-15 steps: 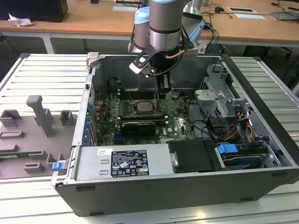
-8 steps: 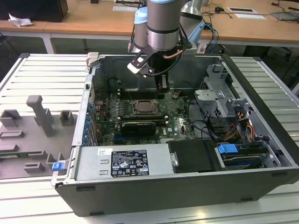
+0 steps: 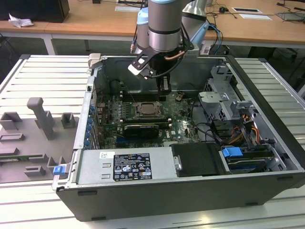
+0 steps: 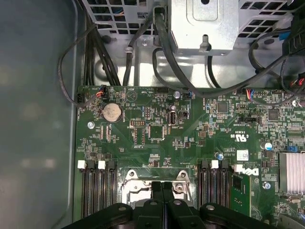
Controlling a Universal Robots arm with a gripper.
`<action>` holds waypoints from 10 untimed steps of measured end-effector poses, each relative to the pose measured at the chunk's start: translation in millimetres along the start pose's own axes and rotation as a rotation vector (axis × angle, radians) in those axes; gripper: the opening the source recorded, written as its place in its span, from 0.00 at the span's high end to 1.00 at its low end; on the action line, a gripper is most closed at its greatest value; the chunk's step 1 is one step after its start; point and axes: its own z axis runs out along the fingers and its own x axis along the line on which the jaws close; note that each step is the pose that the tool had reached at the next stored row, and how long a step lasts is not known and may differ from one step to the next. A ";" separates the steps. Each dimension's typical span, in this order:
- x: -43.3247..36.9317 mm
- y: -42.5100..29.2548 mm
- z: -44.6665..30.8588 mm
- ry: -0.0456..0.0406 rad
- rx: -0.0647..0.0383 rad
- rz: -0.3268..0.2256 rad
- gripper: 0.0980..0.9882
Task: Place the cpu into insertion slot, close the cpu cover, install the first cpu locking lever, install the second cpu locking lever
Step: 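Close the cpu cover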
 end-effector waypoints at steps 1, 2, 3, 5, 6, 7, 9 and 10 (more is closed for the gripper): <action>0.0 -2.9 0.5 0.0001 0.000 0.000 0.99; 0.1 -4.5 0.7 0.0000 0.000 0.000 0.99; 0.1 -5.9 1.0 0.0000 0.000 0.000 0.99; 0.2 -9.8 2.3 0.0001 0.000 0.000 0.99; 0.2 -11.1 3.3 0.0000 0.000 0.000 0.99; 0.2 -13.0 4.7 0.0001 0.000 0.000 0.99; 0.3 -18.8 6.2 -0.0001 0.000 0.000 0.99; 0.3 -21.1 6.4 -0.0002 0.000 0.000 0.99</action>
